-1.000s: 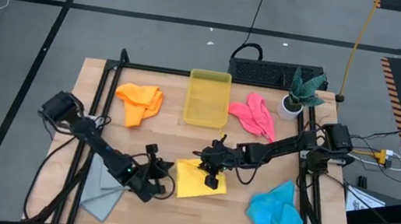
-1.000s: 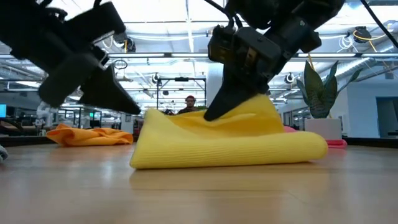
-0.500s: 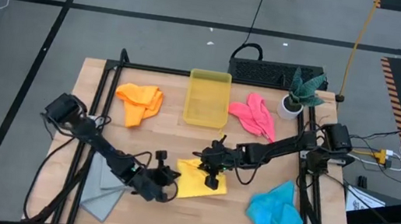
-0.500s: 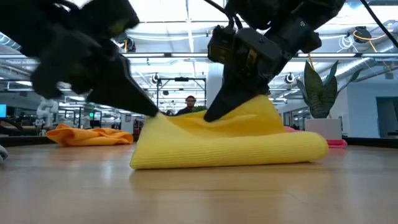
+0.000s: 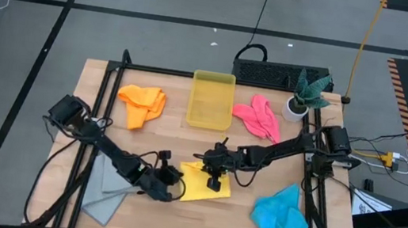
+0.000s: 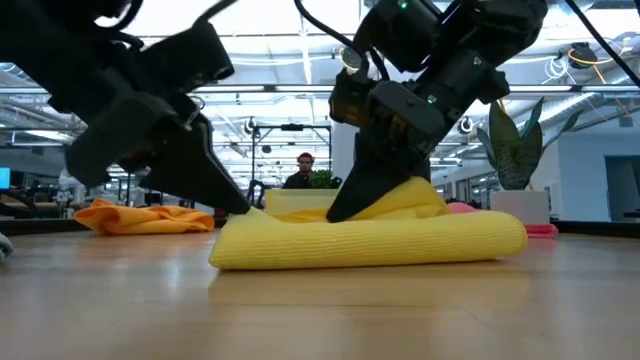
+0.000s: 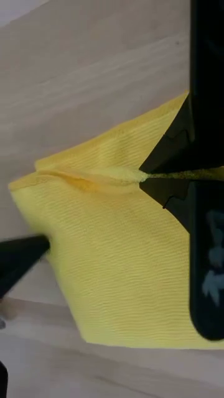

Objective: Fold microfiber towels
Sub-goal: Fold the yellow microfiber towel

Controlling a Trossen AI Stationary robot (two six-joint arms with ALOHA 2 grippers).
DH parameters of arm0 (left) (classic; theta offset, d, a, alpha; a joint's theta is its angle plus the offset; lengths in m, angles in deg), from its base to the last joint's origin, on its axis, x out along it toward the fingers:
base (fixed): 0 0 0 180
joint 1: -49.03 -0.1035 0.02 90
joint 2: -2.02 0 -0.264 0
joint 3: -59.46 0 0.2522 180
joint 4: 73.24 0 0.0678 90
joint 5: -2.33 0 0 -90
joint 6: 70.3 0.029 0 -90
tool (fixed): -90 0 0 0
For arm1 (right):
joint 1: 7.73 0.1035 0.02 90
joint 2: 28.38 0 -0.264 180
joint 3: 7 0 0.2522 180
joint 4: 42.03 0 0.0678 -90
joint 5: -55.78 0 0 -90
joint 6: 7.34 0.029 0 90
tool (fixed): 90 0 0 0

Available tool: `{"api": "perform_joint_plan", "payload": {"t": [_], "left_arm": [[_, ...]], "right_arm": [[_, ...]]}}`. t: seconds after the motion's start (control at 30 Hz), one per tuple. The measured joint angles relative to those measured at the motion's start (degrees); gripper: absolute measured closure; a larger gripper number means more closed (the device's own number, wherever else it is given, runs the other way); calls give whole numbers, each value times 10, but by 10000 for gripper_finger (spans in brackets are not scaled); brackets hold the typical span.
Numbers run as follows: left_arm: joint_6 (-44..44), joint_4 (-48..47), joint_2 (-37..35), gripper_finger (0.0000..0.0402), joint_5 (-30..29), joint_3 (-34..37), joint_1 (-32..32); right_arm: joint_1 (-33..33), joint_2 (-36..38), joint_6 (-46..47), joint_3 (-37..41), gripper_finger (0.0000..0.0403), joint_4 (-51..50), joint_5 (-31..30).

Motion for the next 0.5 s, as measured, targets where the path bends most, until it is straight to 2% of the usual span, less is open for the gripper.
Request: {"api": "perform_joint_plan", "payload": {"t": [0.17, 0.37, 0.5], "left_arm": [[-6, -4, 0, 387, 8, 0, 1], [-10, -13, 0, 398, 8, 0, 1], [-20, -25, 0, 387, 7, 0, 1]], "right_arm": [[-1, 2, -5, 0, 388, 0, -1], [-10, 40, -17, 0, 334, -17, -6], [-11, 90, -32, 0, 302, -55, -52]]}}
